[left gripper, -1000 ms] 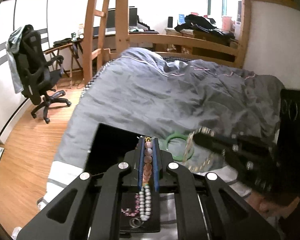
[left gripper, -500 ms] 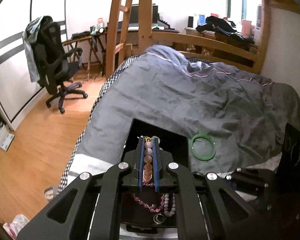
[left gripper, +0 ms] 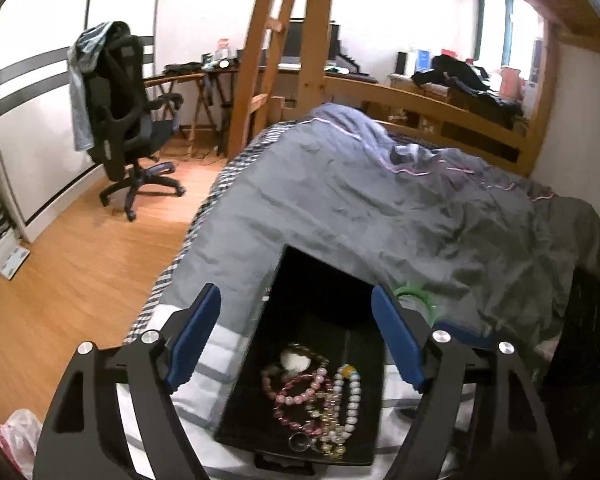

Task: Organize jewelry

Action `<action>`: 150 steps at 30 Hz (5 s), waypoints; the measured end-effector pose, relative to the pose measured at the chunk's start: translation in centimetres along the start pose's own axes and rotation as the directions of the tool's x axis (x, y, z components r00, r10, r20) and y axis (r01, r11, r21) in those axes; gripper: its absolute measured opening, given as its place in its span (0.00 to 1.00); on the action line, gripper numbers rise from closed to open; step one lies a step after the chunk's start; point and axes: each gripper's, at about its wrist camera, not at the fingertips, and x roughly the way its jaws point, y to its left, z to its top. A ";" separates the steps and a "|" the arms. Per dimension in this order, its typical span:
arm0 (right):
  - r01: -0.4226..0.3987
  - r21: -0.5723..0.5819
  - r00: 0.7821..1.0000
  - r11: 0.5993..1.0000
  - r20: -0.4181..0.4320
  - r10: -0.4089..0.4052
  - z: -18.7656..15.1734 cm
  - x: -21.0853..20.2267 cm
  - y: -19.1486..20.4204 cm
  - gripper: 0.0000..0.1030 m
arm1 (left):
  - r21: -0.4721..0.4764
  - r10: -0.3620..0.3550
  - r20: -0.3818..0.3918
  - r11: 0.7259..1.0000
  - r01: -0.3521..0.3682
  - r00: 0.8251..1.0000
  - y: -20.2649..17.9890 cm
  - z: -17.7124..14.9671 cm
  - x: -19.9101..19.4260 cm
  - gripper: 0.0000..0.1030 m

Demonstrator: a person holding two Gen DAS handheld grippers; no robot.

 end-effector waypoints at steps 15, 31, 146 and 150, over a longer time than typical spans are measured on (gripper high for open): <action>0.308 0.184 0.951 0.933 -0.043 -0.305 2.5 -2.6 -11.0 0.93 | 0.181 -0.256 -0.127 0.944 0.277 0.958 -9.3 -4.2 3.0 0.87; 0.348 0.114 0.905 0.931 -0.299 -0.301 0.3 4.8 -15.0 0.53 | 0.210 -0.242 -0.340 0.922 0.324 0.909 -15.2 -10.3 11.8 0.40; 0.351 -0.011 0.925 0.936 -0.147 -0.349 0.7 -5.6 3.7 0.96 | -0.058 0.220 -0.086 0.973 -0.225 0.972 2.6 -4.8 -4.6 0.94; 0.334 -0.019 0.935 0.943 -0.122 -0.333 0.7 -8.5 5.0 0.96 | 0.049 0.206 -0.108 0.978 -0.201 0.973 1.5 -6.4 -7.1 0.94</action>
